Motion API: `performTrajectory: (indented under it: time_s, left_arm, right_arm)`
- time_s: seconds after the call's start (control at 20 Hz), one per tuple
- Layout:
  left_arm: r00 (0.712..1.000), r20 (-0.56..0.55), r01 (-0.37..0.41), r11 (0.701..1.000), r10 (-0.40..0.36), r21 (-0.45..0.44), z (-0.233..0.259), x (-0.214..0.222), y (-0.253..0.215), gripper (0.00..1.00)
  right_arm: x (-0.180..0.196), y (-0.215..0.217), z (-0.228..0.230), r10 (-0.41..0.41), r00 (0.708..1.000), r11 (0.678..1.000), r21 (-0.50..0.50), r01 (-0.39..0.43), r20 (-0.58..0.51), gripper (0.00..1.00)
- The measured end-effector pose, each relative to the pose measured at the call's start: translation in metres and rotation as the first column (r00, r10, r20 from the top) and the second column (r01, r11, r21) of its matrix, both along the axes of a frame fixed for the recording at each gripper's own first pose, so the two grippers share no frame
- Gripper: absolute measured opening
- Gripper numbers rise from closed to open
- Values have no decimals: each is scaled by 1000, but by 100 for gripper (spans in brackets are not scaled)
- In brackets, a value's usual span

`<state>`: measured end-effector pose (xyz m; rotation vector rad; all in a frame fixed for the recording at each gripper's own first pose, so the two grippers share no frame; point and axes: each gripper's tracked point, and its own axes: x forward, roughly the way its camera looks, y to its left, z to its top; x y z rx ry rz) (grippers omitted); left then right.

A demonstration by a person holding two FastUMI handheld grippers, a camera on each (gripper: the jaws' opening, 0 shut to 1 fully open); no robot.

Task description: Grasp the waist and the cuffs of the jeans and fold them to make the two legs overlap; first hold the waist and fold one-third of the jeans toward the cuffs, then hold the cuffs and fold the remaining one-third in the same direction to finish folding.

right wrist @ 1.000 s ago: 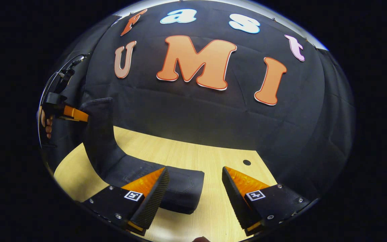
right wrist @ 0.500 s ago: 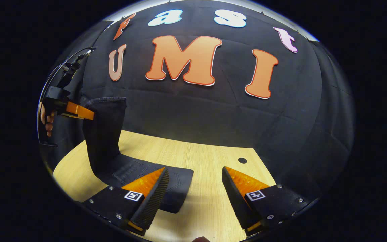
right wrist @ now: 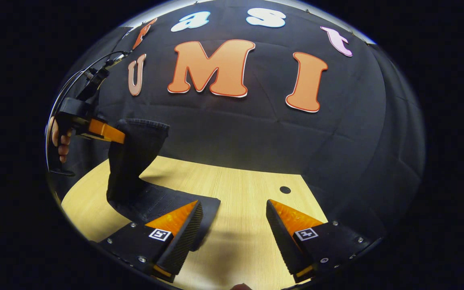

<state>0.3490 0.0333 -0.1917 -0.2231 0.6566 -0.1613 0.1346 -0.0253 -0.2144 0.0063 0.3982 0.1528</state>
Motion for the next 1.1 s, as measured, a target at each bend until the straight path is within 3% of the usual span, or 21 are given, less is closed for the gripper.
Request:
performTrajectory:
  time_s: [0.5,0.85,1.0,1.1]
  left_arm:
    - [984,-77,163,986,-160,37,-45,4,-122,10]
    - [958,-167,250,965,-234,81,-83,-26,-166,11]
    - [932,-228,314,942,-282,117,-105,-45,-178,11]
    - [903,-288,367,921,-319,132,-124,-60,-186,19]
  right_arm:
    - [2,-46,-23,-20,999,1000,11,20,-25,95]
    - [-1,-65,-35,-41,998,999,17,42,-52,96]
    - [-1,-63,-36,-36,998,999,18,37,-57,95]
    - [0,-61,-37,-29,998,999,19,30,-59,95]
